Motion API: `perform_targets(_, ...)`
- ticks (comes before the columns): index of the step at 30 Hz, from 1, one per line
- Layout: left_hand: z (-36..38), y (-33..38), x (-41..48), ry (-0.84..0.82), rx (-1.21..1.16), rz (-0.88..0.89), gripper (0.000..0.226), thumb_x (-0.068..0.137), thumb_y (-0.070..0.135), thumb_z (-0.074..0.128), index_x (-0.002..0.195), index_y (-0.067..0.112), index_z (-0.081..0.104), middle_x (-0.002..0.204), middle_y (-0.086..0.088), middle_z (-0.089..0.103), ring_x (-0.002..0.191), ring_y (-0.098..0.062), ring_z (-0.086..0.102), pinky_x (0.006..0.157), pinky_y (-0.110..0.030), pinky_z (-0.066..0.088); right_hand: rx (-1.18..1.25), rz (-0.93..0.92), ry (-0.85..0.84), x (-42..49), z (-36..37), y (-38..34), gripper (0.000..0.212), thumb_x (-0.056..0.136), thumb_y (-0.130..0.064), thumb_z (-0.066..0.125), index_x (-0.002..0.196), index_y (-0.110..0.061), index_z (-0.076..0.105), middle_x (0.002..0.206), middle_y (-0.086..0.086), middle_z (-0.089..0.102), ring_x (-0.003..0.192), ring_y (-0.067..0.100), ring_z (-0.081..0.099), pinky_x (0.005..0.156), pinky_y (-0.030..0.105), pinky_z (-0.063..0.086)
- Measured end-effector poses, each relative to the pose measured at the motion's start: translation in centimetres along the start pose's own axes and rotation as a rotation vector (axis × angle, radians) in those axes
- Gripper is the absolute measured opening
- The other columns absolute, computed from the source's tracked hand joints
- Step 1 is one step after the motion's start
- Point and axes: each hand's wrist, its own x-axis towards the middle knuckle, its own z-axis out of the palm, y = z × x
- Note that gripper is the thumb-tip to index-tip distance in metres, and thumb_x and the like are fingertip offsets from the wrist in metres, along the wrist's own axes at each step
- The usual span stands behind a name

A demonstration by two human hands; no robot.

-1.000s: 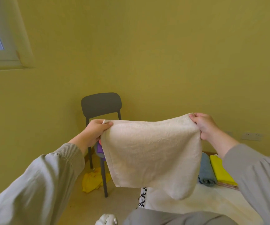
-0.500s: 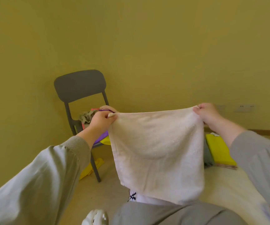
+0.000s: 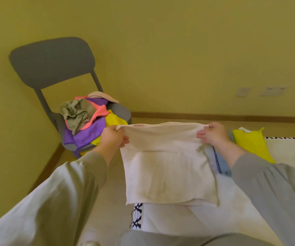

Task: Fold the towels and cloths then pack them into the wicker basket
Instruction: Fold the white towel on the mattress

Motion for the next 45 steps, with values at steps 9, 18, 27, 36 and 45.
perform_targets(9,-0.6,-2.4,-3.1,-0.119,-0.586,-0.163,0.026,0.094,0.005,0.03,0.089,0.009,0.055,0.098,-0.014,0.064,0.089,-0.025,0.064,0.089,-0.037,0.046,0.324,-0.009,0.241,-4.4,-0.7,2.0,0.019,0.09,-0.009,0.044,0.074,-0.014,0.053,0.08,0.013,0.062,0.06,0.02,0.065,0.054,0.026,0.045)
perform_targets(18,-0.6,-7.0,-7.0,0.006,-0.547,-0.311,0.01,0.089,-0.003,0.054,0.086,0.005,0.059,0.102,-0.018,0.061,0.091,-0.03,0.063,0.07,-0.035,0.053,0.106,0.192,0.187,-7.8,-2.4,7.1,0.007,0.087,-0.002,0.056,0.086,-0.007,0.061,0.073,0.01,0.057,0.055,0.025,0.056,0.054,0.029,0.047)
perform_targets(27,0.5,-10.6,-9.3,0.103,-0.138,-0.336,0.038,0.093,-0.003,0.036,0.079,0.012,0.068,0.093,-0.007,0.051,0.073,-0.022,0.049,0.06,-0.031,0.048,-0.289,0.367,0.003,-8.3,-3.4,8.0,0.008,0.083,0.001,0.051,0.084,-0.003,0.058,0.068,0.014,0.054,0.05,0.023,0.049,0.054,0.03,0.047)
perform_targets(36,2.5,-12.3,-10.3,0.067,0.709,-0.084,0.036,0.092,0.021,0.048,0.128,0.018,0.055,0.135,-0.011,0.041,0.122,-0.03,0.039,0.1,-0.041,0.039,-0.836,0.235,-0.259,-9.0,-3.4,9.7,0.019,0.082,-0.009,0.059,0.099,-0.003,0.064,0.098,0.016,0.066,0.088,0.028,0.062,0.069,0.032,0.049)
perform_targets(45,11.6,-11.9,-14.0,-0.42,0.929,0.971,0.032,0.072,0.025,0.068,0.102,0.013,0.065,0.104,-0.007,0.059,0.094,-0.029,0.056,0.074,-0.037,0.044,-1.358,-0.121,-0.352,-10.9,-2.7,10.3,0.046,0.072,-0.038,0.074,0.111,-0.021,0.057,0.126,0.007,0.036,0.119,0.026,0.037,0.095,0.032,0.04)
